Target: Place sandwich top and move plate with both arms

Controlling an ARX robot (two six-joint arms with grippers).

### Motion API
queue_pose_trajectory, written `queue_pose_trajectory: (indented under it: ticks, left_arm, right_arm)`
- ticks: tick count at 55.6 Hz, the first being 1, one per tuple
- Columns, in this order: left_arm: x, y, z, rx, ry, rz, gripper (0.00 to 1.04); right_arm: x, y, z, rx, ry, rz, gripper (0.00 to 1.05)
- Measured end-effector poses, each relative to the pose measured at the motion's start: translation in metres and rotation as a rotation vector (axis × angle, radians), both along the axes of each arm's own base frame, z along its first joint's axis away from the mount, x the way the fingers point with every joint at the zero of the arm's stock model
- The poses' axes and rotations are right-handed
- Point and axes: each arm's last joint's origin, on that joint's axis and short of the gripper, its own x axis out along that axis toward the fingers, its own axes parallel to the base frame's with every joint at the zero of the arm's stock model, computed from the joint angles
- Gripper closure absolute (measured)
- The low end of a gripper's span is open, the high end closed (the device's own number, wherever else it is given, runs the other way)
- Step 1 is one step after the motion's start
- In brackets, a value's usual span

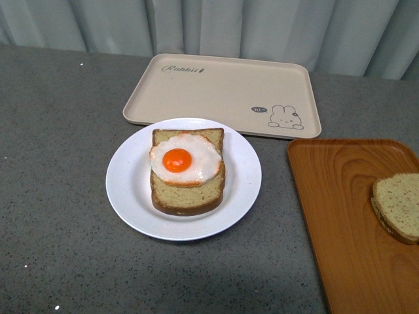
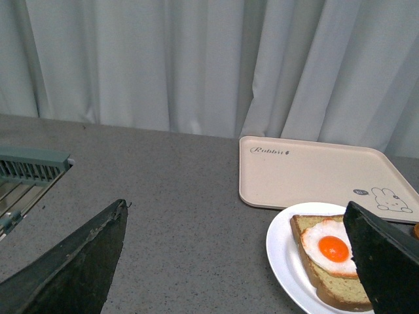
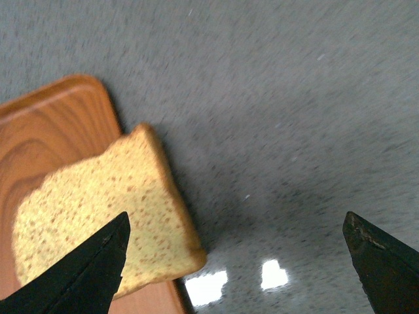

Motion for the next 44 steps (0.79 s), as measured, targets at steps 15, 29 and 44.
queue_pose_trajectory:
  ticks: [15,29,44]
  left_arm:
    - [0.000,0.000,0.000,0.000,0.000,0.000,0.06]
    - [0.000,0.000,0.000,0.000,0.000,0.000,0.06]
    - [0.000,0.000,0.000,0.000,0.000,0.000,0.06]
  right_arm:
    - [0.029,-0.011,-0.037,0.218,0.106,0.066,0.09]
    - [0.041,-0.006,-0.060,0.263,0.138,0.094,0.09]
    - [0.056,-0.003,-0.068,0.274,0.137,0.130,0.09]
